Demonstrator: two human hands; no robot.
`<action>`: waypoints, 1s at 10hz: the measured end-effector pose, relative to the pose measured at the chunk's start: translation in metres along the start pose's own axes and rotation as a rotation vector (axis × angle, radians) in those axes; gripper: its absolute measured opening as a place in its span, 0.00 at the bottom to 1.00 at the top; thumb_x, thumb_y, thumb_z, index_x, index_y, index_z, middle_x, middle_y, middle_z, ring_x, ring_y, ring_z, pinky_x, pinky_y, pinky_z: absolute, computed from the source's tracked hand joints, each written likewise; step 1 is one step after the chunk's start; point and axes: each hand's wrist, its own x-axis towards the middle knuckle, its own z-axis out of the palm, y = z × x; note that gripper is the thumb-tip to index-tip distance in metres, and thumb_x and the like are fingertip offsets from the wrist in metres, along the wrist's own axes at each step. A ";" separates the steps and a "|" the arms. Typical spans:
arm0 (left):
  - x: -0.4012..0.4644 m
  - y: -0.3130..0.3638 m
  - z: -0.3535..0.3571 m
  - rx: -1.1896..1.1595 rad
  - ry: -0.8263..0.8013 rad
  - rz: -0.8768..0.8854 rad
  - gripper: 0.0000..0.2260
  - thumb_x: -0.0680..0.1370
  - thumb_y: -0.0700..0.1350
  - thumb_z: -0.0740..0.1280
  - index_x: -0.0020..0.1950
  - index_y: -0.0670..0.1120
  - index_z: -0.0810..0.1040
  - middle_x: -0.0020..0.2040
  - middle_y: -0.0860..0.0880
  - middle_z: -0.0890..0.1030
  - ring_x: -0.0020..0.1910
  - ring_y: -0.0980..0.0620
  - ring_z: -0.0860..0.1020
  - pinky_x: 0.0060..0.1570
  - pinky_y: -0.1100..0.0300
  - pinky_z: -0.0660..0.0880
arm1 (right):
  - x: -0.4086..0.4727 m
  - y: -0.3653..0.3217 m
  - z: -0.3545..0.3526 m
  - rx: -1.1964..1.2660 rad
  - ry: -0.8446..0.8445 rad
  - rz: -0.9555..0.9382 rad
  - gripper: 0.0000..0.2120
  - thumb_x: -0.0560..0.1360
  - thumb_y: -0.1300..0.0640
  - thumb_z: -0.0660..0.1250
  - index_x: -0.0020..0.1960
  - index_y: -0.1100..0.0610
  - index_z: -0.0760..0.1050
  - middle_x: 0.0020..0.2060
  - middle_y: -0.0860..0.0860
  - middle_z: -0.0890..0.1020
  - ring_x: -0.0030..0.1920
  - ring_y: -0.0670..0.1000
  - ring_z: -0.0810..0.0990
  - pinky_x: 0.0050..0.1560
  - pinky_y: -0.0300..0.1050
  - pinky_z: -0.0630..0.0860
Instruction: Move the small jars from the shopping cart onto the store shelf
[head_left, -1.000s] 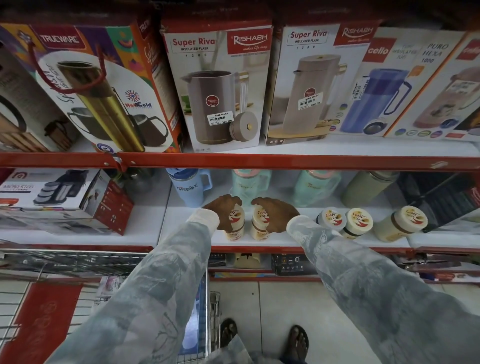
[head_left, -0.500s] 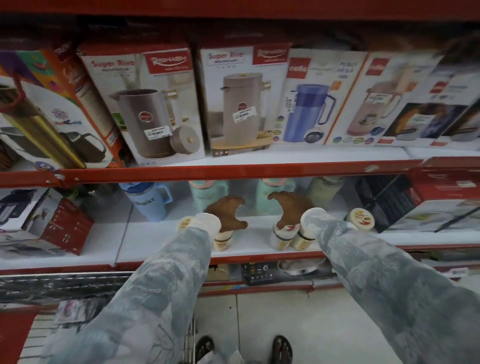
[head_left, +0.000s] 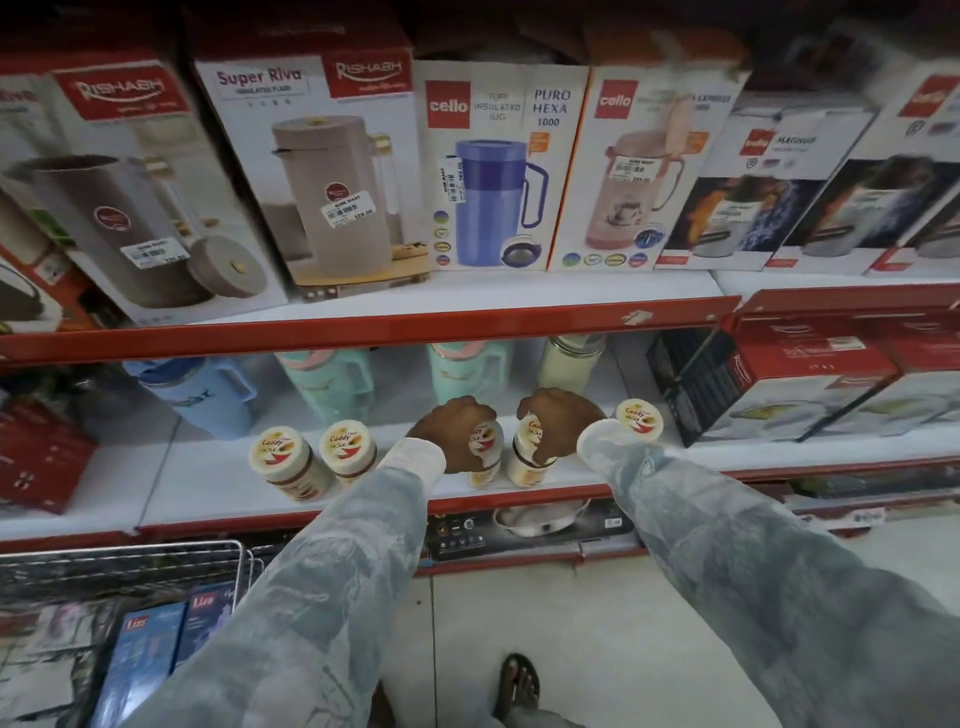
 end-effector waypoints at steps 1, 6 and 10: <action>-0.002 -0.006 -0.002 0.005 0.008 -0.038 0.34 0.68 0.51 0.78 0.72 0.52 0.72 0.70 0.48 0.75 0.68 0.44 0.75 0.66 0.50 0.74 | -0.001 0.007 0.000 0.009 0.004 -0.008 0.35 0.61 0.52 0.81 0.67 0.50 0.75 0.64 0.52 0.78 0.63 0.56 0.79 0.60 0.53 0.78; -0.012 -0.023 -0.006 0.072 -0.033 -0.054 0.32 0.69 0.45 0.77 0.71 0.56 0.72 0.69 0.50 0.73 0.69 0.44 0.73 0.68 0.47 0.75 | -0.008 0.018 0.000 0.003 0.063 0.009 0.34 0.63 0.48 0.78 0.67 0.49 0.74 0.63 0.51 0.79 0.61 0.56 0.80 0.59 0.53 0.79; -0.048 0.011 -0.034 0.140 0.512 0.123 0.19 0.79 0.49 0.65 0.70 0.48 0.75 0.70 0.47 0.75 0.64 0.43 0.78 0.54 0.48 0.80 | -0.063 0.000 -0.024 0.143 0.776 -0.170 0.22 0.75 0.38 0.66 0.62 0.50 0.80 0.60 0.48 0.82 0.61 0.54 0.79 0.62 0.49 0.72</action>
